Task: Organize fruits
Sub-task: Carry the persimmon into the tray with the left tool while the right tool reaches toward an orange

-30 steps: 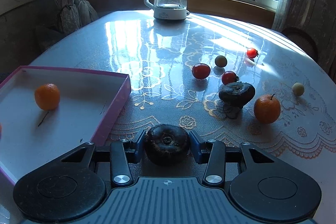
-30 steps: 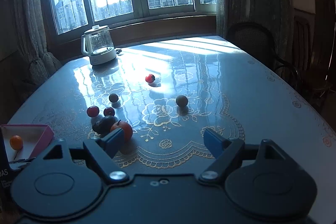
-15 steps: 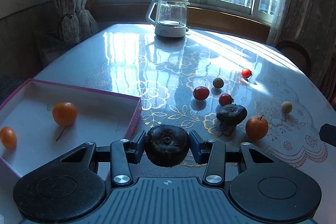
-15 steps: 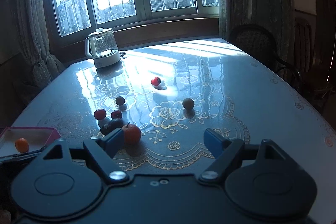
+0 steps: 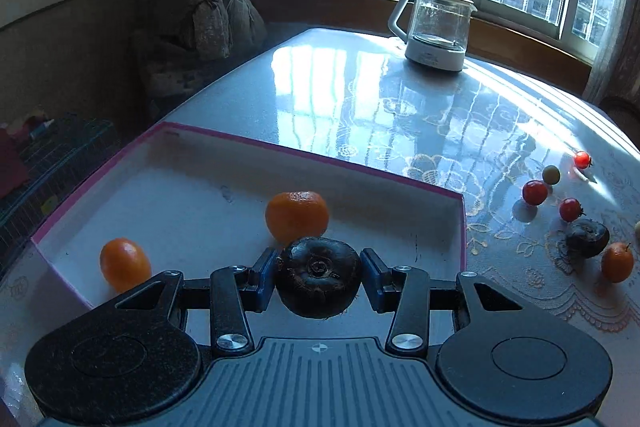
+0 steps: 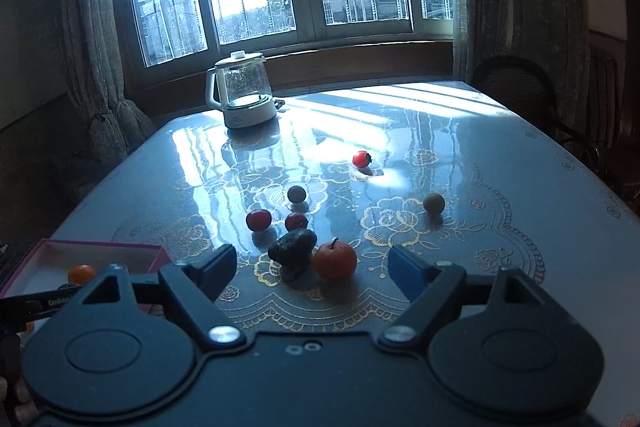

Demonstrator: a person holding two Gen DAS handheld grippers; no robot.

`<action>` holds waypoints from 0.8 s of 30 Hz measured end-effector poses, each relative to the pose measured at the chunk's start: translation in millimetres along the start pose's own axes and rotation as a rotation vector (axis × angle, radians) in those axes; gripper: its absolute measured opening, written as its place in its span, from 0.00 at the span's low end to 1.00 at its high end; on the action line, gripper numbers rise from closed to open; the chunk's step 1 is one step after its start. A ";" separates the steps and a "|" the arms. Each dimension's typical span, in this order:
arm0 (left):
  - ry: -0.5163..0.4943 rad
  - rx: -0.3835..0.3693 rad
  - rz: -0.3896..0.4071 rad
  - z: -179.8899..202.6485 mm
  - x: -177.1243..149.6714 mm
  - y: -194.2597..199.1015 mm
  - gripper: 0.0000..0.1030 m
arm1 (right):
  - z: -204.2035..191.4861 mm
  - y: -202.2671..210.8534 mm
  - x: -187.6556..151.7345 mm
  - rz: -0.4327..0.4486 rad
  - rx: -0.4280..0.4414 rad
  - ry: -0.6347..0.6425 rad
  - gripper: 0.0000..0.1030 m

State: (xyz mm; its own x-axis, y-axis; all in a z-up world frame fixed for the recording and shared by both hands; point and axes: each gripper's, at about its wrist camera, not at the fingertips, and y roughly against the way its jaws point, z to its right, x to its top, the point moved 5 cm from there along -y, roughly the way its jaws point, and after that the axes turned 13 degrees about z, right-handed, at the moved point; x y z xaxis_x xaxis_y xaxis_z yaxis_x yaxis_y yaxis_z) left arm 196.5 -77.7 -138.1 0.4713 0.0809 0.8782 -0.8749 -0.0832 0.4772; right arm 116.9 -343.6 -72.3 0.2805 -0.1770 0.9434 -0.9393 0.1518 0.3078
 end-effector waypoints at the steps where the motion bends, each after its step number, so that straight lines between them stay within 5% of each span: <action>1: -0.003 0.001 -0.008 -3.7 -2.3 -2.5 0.44 | -3.2 0.3 -0.8 -0.001 -0.003 0.000 0.80; 13: -0.028 -0.040 0.012 -18.1 7.2 2.1 0.44 | -17.2 11.0 -9.5 0.006 -0.079 -0.006 0.84; 17: -0.015 -0.036 0.022 -22.3 15.9 9.5 0.71 | -18.9 10.5 -11.0 0.005 -0.094 0.014 0.95; 24: 0.013 -0.052 0.067 -28.2 36.0 24.2 0.87 | -16.6 -15.2 -5.9 0.016 -0.127 0.109 0.95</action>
State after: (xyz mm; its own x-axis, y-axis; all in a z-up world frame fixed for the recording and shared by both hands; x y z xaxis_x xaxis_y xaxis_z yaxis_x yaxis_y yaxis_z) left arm 189.1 -48.8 -95.8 0.4108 0.0899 0.9073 -0.9090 -0.0369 0.4152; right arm 132.8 -328.8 -80.5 0.2918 -0.0683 0.9540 -0.9133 0.2765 0.2991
